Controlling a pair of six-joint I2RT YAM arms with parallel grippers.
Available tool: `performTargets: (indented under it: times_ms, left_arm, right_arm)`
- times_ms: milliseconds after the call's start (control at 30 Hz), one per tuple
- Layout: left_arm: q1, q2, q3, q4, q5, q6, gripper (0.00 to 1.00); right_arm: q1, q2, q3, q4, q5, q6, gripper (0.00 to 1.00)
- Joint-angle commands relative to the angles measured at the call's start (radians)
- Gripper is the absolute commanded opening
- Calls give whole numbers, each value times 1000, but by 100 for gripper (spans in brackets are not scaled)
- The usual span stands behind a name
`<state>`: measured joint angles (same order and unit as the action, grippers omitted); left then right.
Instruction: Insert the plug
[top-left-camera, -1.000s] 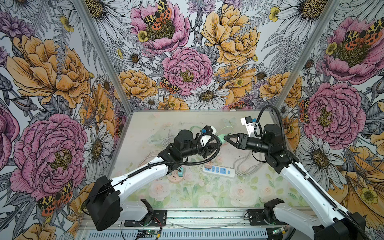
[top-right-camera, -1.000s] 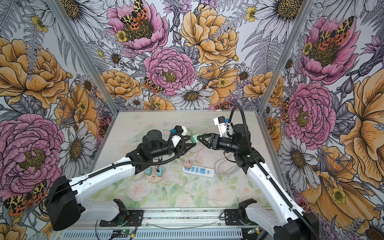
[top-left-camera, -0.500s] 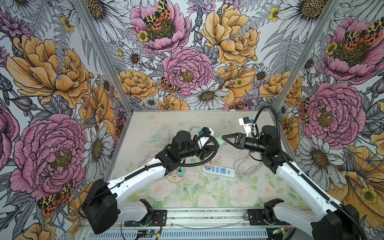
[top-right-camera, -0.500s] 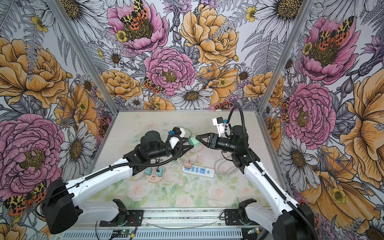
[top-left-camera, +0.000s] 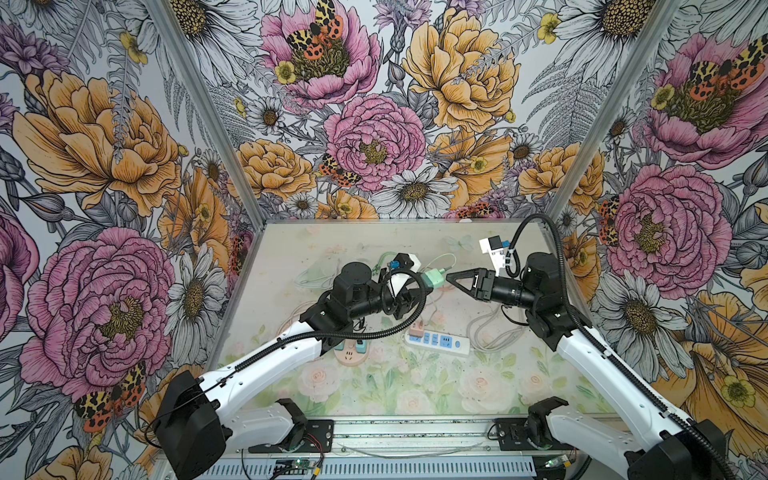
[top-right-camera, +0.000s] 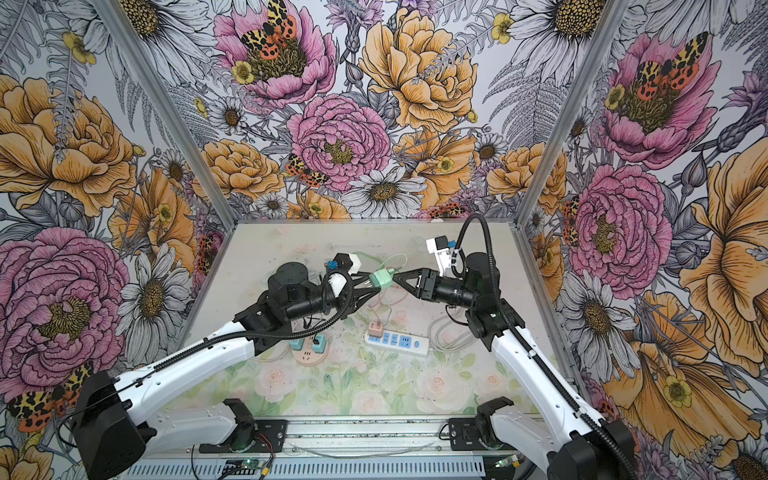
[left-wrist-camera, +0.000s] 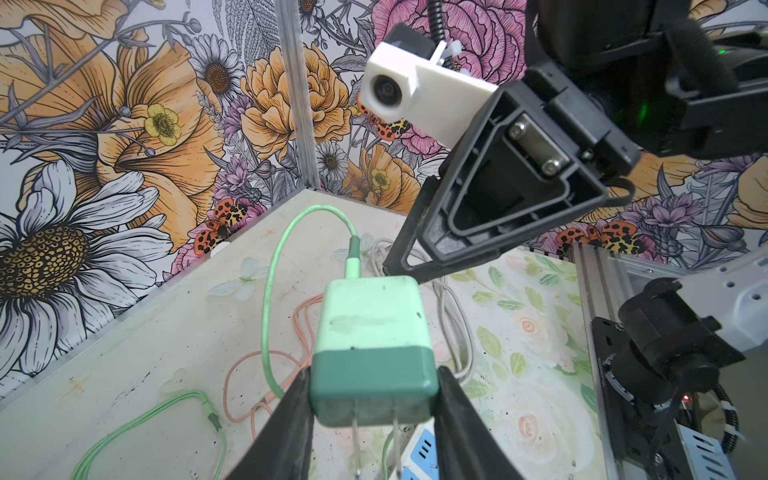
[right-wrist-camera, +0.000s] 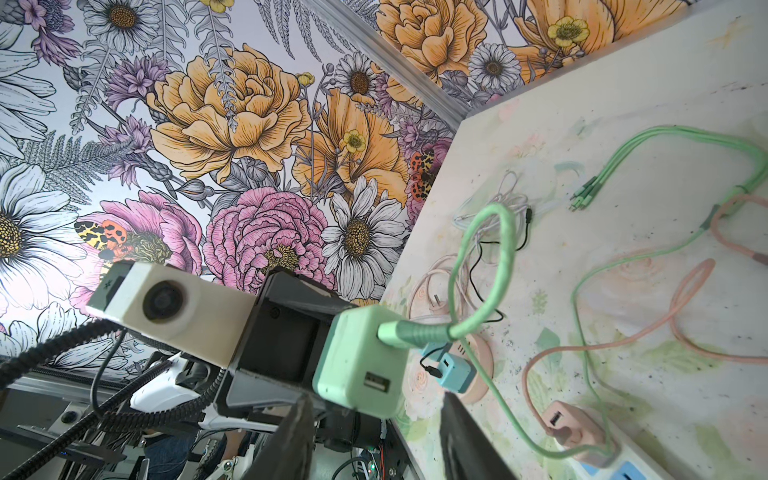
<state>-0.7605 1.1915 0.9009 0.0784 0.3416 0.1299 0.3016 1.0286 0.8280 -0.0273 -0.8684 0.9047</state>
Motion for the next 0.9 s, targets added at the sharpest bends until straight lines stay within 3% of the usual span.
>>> performTargets:
  times_ms: [0,867]
  left_arm:
    - [6,-24,-16,35,-12,17,30]
    - [-37,62,49,60,17,38,31]
  right_arm:
    - [3,0,25,1,-1,14,50]
    - [49,53,11,69,-29,65,47]
